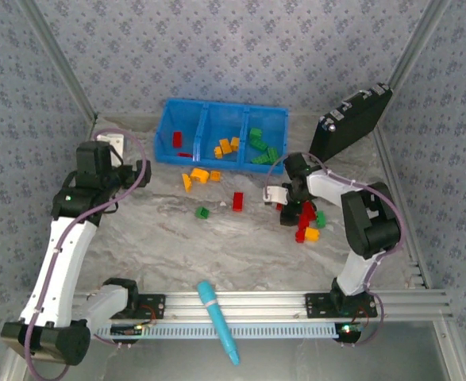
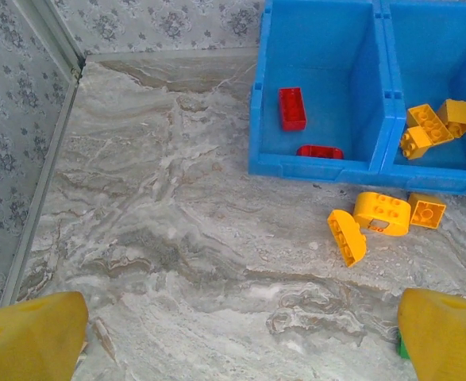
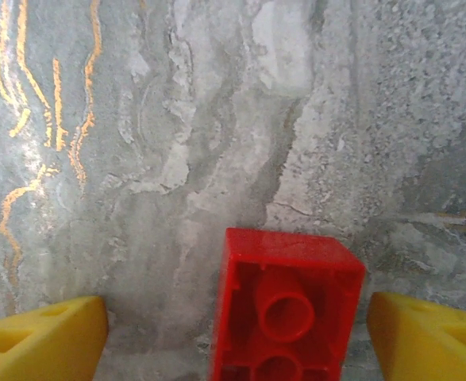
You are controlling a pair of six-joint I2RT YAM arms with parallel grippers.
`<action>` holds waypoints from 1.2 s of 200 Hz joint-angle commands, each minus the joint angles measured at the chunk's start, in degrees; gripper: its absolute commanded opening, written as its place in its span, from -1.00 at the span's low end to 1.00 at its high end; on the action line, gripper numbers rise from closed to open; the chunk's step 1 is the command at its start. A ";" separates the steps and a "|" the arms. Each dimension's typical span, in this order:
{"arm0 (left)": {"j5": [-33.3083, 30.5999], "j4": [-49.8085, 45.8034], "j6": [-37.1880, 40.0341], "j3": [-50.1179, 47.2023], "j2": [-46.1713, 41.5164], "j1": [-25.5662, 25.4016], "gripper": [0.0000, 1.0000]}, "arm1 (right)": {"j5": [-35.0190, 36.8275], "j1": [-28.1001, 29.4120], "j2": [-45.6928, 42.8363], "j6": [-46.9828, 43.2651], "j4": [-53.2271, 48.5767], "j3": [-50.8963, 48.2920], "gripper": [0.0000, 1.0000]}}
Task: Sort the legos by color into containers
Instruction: Pick up the lego from the middle-right of the table, then place the lego in the container.
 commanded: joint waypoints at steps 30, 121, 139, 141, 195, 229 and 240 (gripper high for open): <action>-0.93 3.39 1.23 -0.56 0.64 0.26 0.99 | 0.25 -0.16 4.97 -1.15 -1.63 3.72 0.15; -2.91 4.90 2.64 -2.40 -2.71 0.17 1.00 | 7.72 6.65 3.07 3.87 -2.93 17.53 -0.63; -4.14 5.51 3.32 -3.09 -3.43 0.20 1.00 | 5.41 8.46 2.33 6.72 0.43 23.23 -0.63; -4.31 5.59 3.34 -3.17 -3.51 0.19 1.00 | 5.23 8.68 2.33 7.00 0.83 23.81 -0.63; -5.19 8.01 3.89 -5.85 -3.97 0.23 1.00 | 0.52 13.66 9.70 13.46 24.17 33.32 -0.63; -5.04 8.46 3.94 -6.04 -2.97 0.26 1.00 | 0.69 15.59 19.84 18.47 37.24 41.62 -0.61; -5.15 8.29 3.95 -5.94 -2.62 0.24 1.00 | 0.51 16.16 23.21 19.90 41.84 44.15 -0.58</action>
